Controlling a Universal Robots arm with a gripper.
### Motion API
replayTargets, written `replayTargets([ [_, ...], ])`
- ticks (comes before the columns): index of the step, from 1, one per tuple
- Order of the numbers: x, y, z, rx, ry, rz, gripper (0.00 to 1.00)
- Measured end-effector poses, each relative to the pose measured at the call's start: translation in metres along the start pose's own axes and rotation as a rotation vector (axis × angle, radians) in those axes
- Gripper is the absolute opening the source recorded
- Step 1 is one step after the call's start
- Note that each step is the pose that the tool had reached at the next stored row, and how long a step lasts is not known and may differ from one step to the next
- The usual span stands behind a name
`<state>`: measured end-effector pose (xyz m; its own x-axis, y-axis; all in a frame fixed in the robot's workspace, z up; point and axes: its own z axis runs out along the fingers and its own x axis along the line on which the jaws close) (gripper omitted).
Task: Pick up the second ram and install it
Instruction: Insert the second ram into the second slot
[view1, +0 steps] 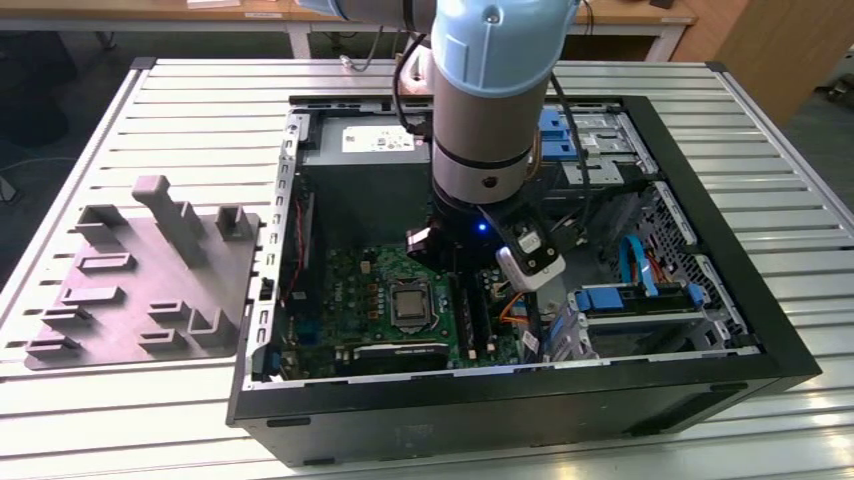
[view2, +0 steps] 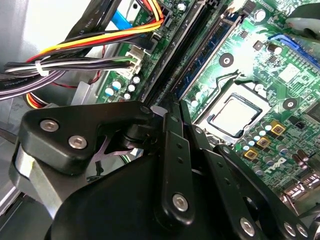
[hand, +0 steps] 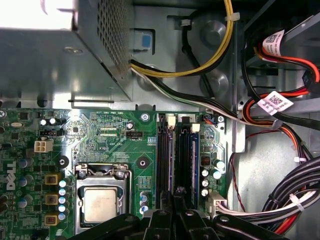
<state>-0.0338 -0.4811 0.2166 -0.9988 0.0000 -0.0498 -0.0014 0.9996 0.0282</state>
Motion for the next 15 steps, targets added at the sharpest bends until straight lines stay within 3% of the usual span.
replayTargets([
  [7, 0.0000, 0.0000, 0.0000, -0.0006, -0.0002, 0.000, 0.13],
  [11, 0.0000, 0.0000, 0.0000, -0.0128, -0.0022, 0.001, 0.13],
  [15, 0.0000, 0.0000, 0.0001, -0.0186, -0.0032, 0.001, 0.13],
])
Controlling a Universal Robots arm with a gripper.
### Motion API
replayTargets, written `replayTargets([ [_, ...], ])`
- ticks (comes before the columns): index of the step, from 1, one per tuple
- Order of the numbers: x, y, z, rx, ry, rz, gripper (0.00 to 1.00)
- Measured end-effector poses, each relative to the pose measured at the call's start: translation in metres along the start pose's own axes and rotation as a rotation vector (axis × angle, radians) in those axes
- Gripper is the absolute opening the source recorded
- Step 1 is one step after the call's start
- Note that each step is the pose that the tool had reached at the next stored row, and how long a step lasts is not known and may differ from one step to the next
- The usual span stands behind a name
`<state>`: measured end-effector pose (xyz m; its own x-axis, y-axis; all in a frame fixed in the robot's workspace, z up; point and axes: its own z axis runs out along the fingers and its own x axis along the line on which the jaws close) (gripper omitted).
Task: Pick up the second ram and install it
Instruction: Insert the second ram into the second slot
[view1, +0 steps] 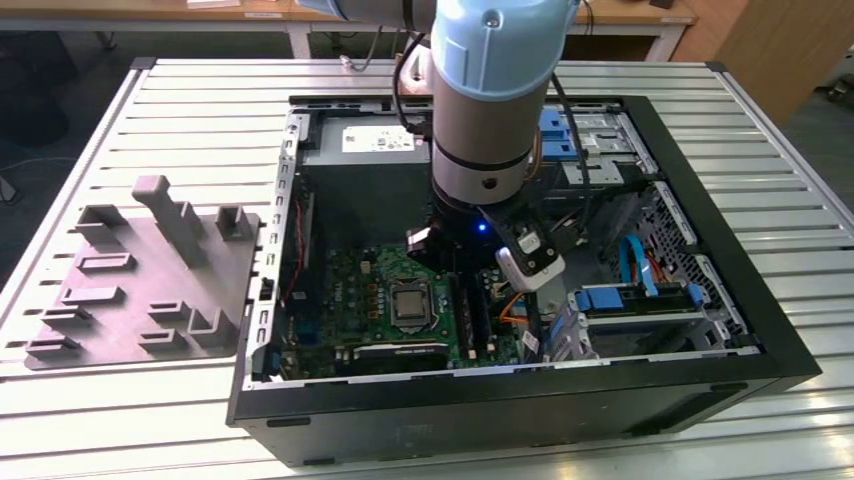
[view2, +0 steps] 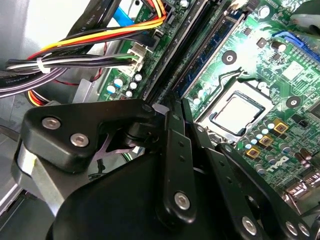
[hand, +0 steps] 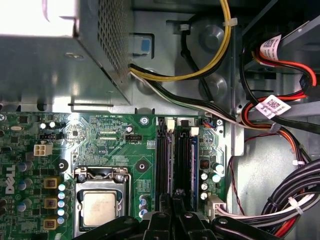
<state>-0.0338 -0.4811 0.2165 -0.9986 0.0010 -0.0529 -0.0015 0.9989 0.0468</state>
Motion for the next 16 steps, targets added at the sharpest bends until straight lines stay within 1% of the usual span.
replayTargets([
  [16, 0.0007, -0.0012, 0.0032, 0.0002, -0.0013, 0.000, 0.13],
])
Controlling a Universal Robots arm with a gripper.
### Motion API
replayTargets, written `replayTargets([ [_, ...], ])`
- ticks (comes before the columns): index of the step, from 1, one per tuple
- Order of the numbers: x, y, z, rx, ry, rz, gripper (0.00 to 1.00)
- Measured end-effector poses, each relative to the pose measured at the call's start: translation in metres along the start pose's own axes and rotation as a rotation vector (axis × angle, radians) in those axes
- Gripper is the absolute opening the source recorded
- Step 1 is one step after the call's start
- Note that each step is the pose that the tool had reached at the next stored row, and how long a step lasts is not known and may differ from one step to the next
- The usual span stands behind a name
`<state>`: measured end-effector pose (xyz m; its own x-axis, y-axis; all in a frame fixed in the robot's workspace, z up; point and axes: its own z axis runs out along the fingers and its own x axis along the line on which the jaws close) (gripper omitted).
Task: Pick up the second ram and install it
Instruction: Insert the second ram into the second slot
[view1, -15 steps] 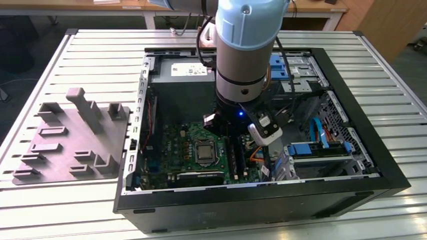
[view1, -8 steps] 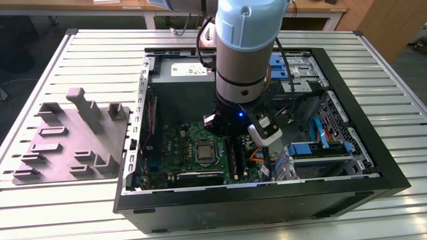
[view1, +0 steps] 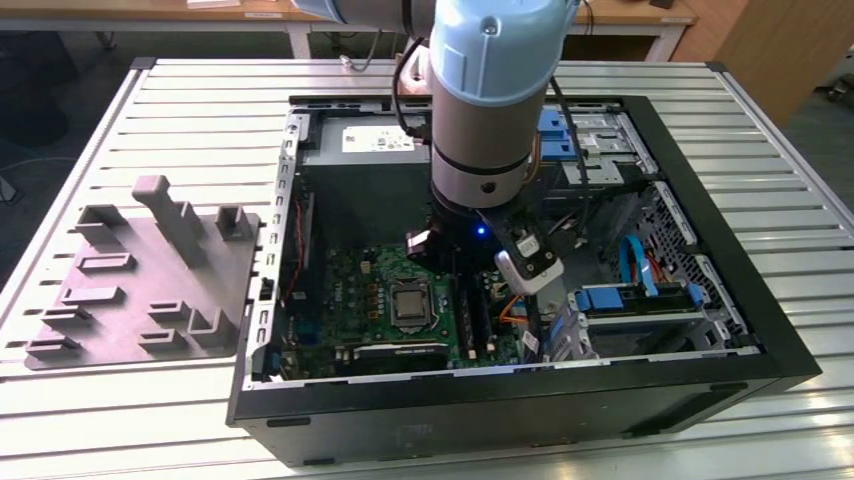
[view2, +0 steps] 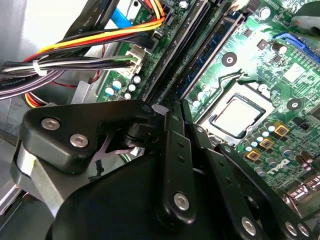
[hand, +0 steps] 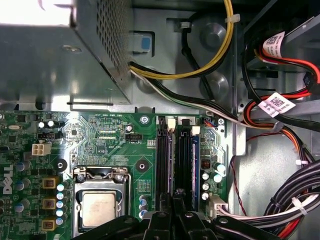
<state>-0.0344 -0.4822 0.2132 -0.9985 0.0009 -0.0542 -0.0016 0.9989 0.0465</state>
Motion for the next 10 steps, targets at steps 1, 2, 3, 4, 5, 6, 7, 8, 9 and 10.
replayTargets([
  [1, 0.0000, 0.0000, 0.0001, -0.0001, -0.0001, 0.000, 0.13],
  [2, 0.0001, 0.0000, 0.0006, -0.0003, -0.0001, 0.000, 0.13],
  [3, 0.0002, 0.0000, 0.0011, 0.0000, -0.0001, 0.000, 0.13],
  [4, 0.0002, -0.0001, 0.0012, 0.0001, 0.0000, 0.000, 0.13],
  [5, 0.0002, -0.0001, 0.0012, 0.0002, 0.0000, 0.000, 0.13],
  [6, 0.0002, -0.0001, 0.0013, 0.0001, 0.0000, 0.000, 0.13],
  [7, 0.0002, -0.0001, 0.0014, 0.0001, 0.0000, 0.000, 0.13],
  [8, 0.0002, 0.0000, 0.0015, -0.0002, -0.0001, 0.000, 0.13],
  [9, 0.0002, -0.0001, 0.0015, -0.0001, -0.0001, 0.000, 0.13],
  [10, 0.0002, -0.0001, 0.0015, -0.0001, -0.0001, 0.000, 0.13],
])
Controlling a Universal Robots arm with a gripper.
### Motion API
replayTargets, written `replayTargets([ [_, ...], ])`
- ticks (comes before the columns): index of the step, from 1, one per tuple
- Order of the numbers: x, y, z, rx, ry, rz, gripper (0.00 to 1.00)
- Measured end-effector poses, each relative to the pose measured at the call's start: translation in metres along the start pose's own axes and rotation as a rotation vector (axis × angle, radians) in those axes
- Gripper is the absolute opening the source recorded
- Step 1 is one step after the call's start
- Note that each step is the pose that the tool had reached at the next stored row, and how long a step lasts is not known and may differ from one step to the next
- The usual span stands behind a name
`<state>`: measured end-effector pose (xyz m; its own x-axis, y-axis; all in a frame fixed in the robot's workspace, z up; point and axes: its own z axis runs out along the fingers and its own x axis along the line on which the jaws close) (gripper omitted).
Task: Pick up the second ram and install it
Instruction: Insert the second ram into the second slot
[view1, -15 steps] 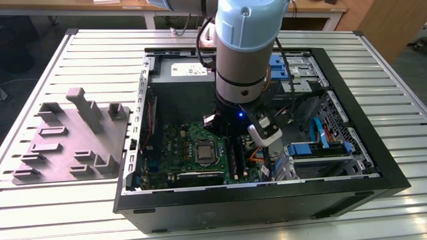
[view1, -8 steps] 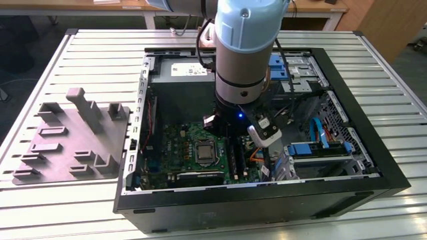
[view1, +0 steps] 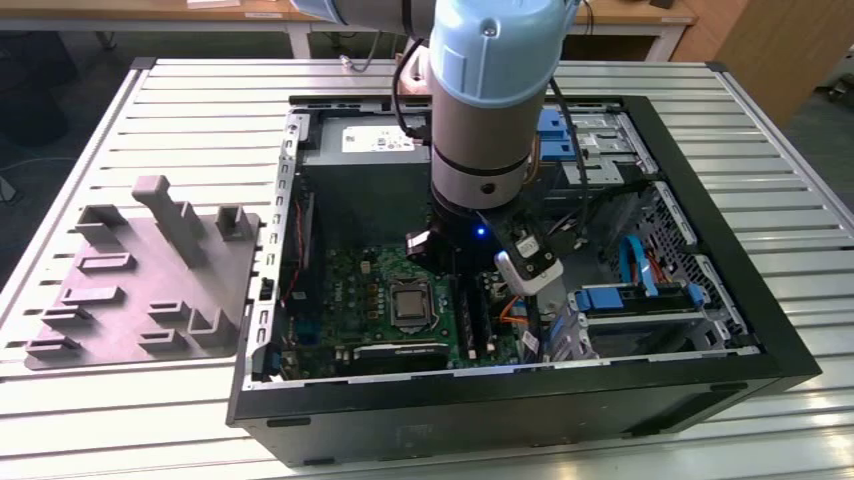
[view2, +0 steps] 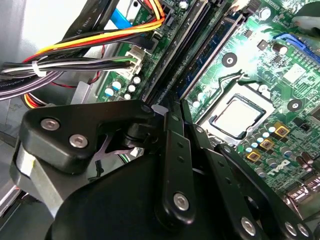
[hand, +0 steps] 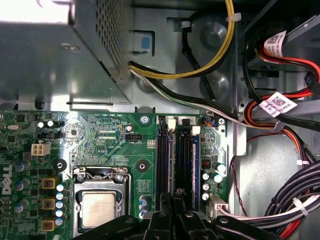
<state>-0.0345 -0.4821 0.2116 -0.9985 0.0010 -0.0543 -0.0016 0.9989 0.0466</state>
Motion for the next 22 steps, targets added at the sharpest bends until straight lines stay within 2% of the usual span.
replayTargets([
  [3, 0.0000, 0.0002, 0.0007, -0.0012, -0.0004, 0.000, 0.14],
  [4, 0.0000, 0.0001, 0.0007, -0.0011, -0.0004, 0.000, 0.20],
  [8, 0.0000, 0.0000, -0.0009, 0.0003, 0.0001, 0.000, 0.20],
  [17, -0.0016, 0.0014, -0.0287, 0.0005, 0.0000, 0.000, 0.20],
  [22, -0.0017, 0.0015, -0.0313, 0.0007, -0.0001, 0.000, 0.20],
])
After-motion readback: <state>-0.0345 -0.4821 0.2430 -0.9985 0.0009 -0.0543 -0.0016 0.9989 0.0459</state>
